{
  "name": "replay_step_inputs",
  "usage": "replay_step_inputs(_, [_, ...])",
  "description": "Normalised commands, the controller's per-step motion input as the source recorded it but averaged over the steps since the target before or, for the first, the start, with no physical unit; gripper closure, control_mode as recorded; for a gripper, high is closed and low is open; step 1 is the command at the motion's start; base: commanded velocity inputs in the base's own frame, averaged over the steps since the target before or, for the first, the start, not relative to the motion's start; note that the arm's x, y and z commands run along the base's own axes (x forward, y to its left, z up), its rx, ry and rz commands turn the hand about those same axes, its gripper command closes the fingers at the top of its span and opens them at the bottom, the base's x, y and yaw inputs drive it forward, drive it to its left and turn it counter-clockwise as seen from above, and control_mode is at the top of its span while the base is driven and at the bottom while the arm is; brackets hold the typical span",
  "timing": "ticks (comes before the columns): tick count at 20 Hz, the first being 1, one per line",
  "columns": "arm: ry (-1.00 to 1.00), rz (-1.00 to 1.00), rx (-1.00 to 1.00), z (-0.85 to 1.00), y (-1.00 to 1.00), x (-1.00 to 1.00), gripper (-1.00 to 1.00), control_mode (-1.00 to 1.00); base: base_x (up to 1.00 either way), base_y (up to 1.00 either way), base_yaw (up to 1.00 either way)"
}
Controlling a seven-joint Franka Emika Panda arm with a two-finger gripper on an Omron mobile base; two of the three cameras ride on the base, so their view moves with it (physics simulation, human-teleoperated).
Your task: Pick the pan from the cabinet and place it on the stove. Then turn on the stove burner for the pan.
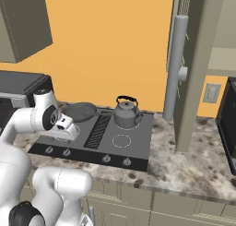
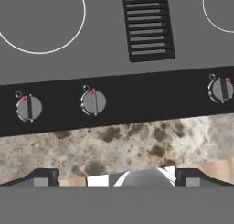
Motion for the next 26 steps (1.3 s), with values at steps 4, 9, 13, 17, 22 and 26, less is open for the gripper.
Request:
replay_step_inputs(4, [0.0,-0.08,0.07,-0.29,0.0,0.03,-1.0,-1.0,0.0,0.0,0.0])
replay_step_inputs(9, [0.03,-0.06,0.06,-0.3,0.0,0.01,-1.0,-1.0,0.0,0.0,0.0])
replay_step_inputs(13, [0.03,-0.04,0.0,-0.31,0.0,0.11,-1.0,-1.0,0.0,0.0,0.0])
replay_step_inputs(17, [0.0,-0.03,0.0,-0.3,0.02,0.2,-1.0,-1.0,0.0,0.0,0.0])
replay_step_inputs(22, [0.0,-0.01,0.0,-0.21,0.08,0.2,-1.0,-1.0,0.0,0.0,0.0])
replay_step_inputs(26, [0.0,0.0,0.0,-0.12,0.11,0.12,-1.0,-1.0,0.0,0.0,0.0])
